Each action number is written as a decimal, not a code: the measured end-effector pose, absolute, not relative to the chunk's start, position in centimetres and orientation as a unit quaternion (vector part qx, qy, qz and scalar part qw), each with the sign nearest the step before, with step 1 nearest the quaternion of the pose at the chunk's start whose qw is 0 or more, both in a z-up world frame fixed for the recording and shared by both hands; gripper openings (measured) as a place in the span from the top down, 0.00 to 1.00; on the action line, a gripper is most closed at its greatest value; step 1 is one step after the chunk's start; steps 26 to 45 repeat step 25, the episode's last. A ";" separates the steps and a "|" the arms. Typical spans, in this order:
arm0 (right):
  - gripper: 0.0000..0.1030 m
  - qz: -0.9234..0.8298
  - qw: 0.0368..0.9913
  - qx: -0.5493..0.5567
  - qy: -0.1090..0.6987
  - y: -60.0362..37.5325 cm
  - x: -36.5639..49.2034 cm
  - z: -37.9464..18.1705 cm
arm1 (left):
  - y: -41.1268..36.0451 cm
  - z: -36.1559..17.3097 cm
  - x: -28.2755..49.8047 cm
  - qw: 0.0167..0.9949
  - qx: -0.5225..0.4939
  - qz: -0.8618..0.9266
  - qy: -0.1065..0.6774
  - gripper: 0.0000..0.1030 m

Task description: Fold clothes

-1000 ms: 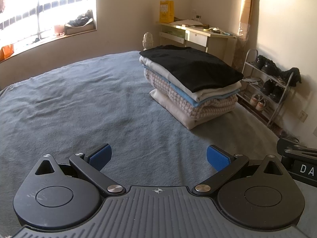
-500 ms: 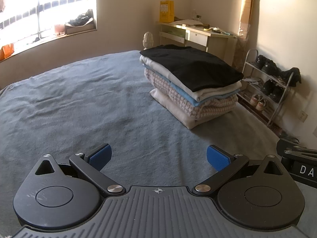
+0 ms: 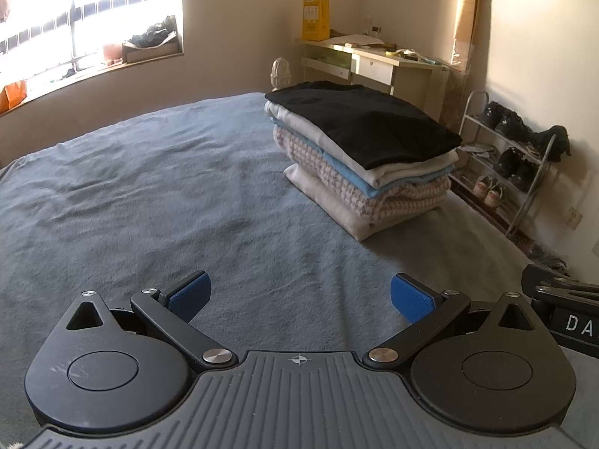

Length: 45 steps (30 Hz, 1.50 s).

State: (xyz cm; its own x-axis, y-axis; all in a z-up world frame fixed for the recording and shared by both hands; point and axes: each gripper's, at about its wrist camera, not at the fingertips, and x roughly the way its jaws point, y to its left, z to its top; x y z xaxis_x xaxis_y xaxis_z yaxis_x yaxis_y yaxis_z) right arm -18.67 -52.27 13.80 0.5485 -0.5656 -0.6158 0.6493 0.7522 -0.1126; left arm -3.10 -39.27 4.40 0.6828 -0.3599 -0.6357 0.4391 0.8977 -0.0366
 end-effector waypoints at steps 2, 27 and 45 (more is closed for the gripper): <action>0.00 -0.345 0.878 0.066 0.326 -52.3 -18.7 13.8 | -39.3 4.4 -3.1 0.915 0.059 -0.218 0.333 0.00; 0.00 -0.343 0.877 0.069 0.330 -52.1 -18.9 13.5 | -39.4 4.4 -3.0 0.917 0.061 -0.212 0.333 0.00; 0.00 -0.343 0.877 0.069 0.330 -52.1 -18.9 13.5 | -39.4 4.4 -3.0 0.917 0.061 -0.212 0.333 0.00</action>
